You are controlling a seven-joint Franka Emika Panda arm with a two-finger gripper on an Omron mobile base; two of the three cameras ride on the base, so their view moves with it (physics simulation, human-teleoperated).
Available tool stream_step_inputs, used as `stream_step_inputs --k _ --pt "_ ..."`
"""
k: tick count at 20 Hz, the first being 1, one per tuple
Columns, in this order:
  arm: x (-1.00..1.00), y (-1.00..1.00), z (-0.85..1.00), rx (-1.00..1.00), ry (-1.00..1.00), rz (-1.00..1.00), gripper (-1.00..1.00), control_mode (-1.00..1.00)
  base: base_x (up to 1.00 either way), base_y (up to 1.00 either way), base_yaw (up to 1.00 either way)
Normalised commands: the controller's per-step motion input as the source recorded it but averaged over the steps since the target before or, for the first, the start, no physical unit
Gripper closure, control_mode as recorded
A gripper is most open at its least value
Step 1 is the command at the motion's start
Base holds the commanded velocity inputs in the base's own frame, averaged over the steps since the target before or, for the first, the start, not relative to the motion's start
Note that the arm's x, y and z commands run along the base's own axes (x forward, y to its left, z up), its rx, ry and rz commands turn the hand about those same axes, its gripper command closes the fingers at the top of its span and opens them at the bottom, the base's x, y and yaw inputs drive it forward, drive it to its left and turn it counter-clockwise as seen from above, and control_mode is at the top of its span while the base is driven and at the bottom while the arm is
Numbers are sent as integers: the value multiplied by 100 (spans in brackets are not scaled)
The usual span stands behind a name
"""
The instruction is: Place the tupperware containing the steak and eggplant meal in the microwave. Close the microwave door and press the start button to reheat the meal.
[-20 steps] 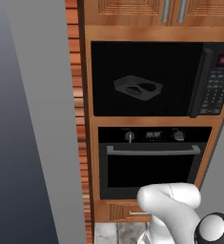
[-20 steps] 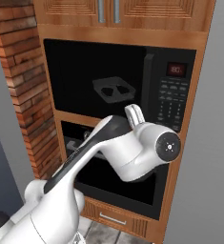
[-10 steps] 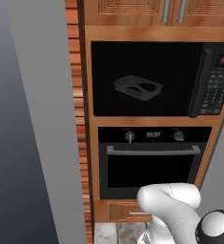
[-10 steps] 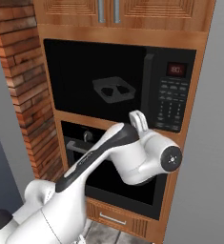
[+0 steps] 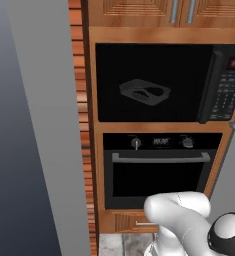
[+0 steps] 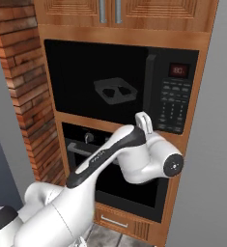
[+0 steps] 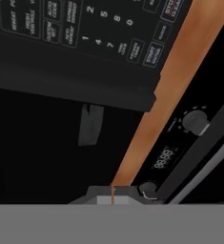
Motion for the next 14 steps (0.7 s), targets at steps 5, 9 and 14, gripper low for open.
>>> stream_step_inputs --k 5,9,14 --pt "23 -27 0 3 0 0 100 -100 0 0 0" --pt "26 -18 -2 1 0 0 100 -100 0 0 0" --pt "36 -1 -4 0 0 0 100 -100 0 0 0"
